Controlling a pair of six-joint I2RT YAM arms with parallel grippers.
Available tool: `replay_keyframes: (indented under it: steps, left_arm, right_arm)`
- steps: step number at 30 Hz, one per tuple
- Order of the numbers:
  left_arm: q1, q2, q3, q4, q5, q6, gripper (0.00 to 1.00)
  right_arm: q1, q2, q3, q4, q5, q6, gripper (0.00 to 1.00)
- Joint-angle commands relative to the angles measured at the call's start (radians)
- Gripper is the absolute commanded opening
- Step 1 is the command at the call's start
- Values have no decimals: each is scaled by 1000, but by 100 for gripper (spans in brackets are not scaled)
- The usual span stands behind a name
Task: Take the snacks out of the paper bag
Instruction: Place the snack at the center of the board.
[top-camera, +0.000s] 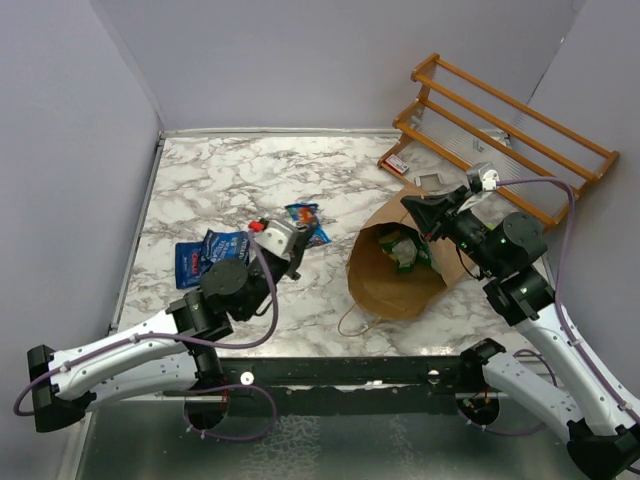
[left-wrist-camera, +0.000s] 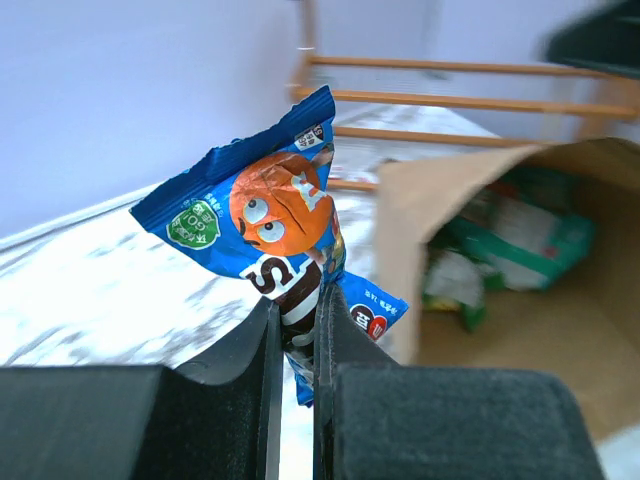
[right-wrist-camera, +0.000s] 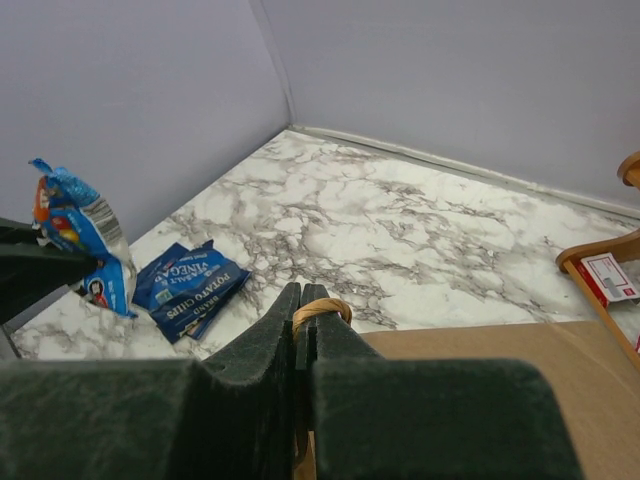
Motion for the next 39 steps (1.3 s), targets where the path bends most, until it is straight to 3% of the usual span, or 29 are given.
replay_keyframes:
  steps: [1,5,13,19,22,31,36,39]
  left_arm:
    - [22,-59,-144,158,-435,14,0]
    - [131,-34,-178,11,-506,-212,0]
    - [474,54,-142,-273,-275,-575,0]
    - [759,83,-116,-309,-7,-682,0]
    - [862,138,-95,-348,54,-726,0]
    - [963,218,-169,-346,76,-843,0]
    - [1022,252,-211,-339,101,-890,20]
    - [1052,246,-213,-363,98,-913,38]
  right_arm:
    - [1,-9,32,24,1,4,2]
    - [1,-6,17,37,3,7,2]
    - [1,13,36,27,-12,9,2]
    - [1,-7,32,18,-6,7,2]
    - [1,-15,34,6,-5,10,2]
    - [1,-33,27,-8,0,8,2]
    - [1,-31,19,-1,0,11,2]
    - [1,-34,9,6,-1,12,2]
